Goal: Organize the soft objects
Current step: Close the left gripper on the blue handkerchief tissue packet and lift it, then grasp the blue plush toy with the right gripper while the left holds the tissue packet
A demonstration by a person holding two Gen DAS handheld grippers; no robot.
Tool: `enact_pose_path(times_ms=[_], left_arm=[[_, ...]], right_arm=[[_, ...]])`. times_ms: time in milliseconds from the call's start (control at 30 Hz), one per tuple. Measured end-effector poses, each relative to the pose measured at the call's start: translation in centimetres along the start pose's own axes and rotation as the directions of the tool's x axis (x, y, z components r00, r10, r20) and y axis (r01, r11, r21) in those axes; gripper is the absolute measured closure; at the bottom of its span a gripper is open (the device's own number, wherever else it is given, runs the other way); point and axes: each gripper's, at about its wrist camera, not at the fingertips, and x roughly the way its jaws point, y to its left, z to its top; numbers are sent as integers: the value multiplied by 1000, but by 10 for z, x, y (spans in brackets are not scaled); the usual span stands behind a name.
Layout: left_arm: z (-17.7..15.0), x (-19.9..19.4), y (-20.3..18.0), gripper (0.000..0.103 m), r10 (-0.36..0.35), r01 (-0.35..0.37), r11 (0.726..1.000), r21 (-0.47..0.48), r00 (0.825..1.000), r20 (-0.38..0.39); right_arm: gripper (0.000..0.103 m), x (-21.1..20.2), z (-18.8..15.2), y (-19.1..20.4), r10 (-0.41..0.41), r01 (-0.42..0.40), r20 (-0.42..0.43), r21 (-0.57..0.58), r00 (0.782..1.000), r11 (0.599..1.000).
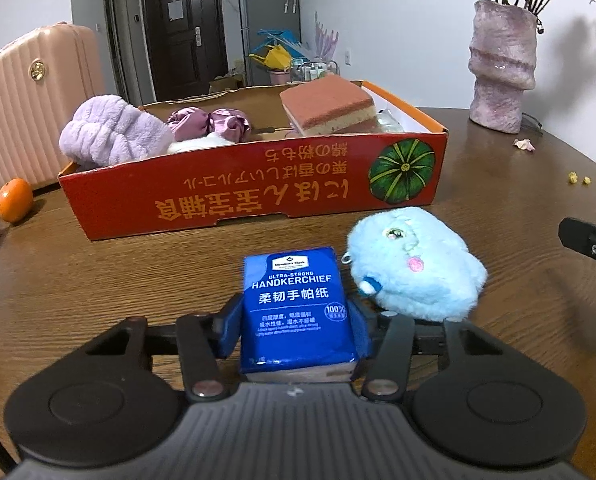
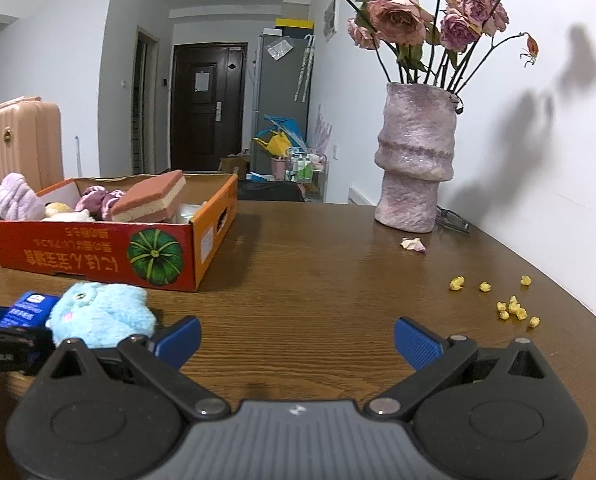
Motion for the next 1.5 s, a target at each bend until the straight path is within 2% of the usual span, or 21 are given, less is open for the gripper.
enact_pose_path(times_ms=[267,433,767,1233,1500], left_arm=[[3,-7,6,50,12,-11,1000,-22,999,31],[5,-13,10,50,21,-19,999,-26,998,56],[3,-25,23,50,32,-29,999,-27,995,94],[-1,-37,63,50,71,-64,996,-59,991,116],[-4,-40,83,50,97,-89,993,-73,988,121]], right_arm=[[0,1,1,-5,-46,45,11,30,999,999],[0,1,1,-1,-45,45,7,48,999,998],[0,-4,1,36,30,-30,6,36,1000,999],[0,-11,1,87,105,-105,14,-1,994,994],[0,0,3,108,151,-151,-34,4,988,989]])
